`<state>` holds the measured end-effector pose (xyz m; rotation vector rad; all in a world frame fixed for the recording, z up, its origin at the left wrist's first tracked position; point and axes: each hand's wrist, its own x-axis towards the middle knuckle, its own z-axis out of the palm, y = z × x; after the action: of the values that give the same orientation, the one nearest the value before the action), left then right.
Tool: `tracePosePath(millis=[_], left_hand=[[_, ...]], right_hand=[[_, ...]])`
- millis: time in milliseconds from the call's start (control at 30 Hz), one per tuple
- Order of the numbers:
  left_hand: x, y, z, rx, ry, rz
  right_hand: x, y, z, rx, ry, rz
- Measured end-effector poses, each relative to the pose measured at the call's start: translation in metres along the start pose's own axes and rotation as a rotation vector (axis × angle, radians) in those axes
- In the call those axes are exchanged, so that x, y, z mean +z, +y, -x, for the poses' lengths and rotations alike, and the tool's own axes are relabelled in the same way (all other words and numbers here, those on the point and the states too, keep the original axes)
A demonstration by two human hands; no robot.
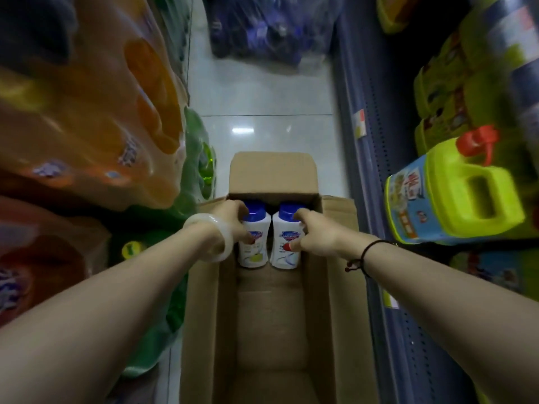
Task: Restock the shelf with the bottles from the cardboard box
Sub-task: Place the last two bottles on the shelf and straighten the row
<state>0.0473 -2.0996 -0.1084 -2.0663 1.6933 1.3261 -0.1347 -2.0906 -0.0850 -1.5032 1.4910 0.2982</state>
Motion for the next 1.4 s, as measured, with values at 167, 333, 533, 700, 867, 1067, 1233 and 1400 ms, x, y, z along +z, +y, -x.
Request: tracePosePath(millis=[167, 333, 533, 700, 867, 1067, 1233, 1400], left_hand=[[0.000, 0.002, -0.013, -0.023, 0.056, -0.014], [-0.002, 0.004, -0.017, -0.053, 0.054, 0.067], [0.012, 0.008, -0.020, -0.134, 0.114, 0.326], [0.027, 0.005, -0.021, -0.114, 0.242, 0.348], [0.038, 0.000, -0.020, -0.058, 0.294, 0.459], [0.039, -0.005, -0.022, 0.026, 0.207, 0.354], [0.040, -0.004, -0.025, 0.006, 0.190, 0.278], [0.040, -0.001, -0.022, -0.004, 0.161, 0.243]], right_hand=[[0.001, 0.003, -0.020, 0.027, 0.032, -0.003], [-0.001, 0.005, -0.029, 0.059, 0.079, -0.030], [0.000, 0.008, -0.040, 0.117, 0.031, -0.133], [0.021, 0.009, -0.045, 0.132, 0.242, -0.285], [0.042, 0.009, -0.049, 0.132, 0.457, -0.425], [0.049, 0.010, -0.052, 0.181, 0.458, -0.472], [0.054, 0.011, -0.058, 0.172, 0.472, -0.462], [0.054, 0.011, -0.060, 0.189, 0.457, -0.442]])
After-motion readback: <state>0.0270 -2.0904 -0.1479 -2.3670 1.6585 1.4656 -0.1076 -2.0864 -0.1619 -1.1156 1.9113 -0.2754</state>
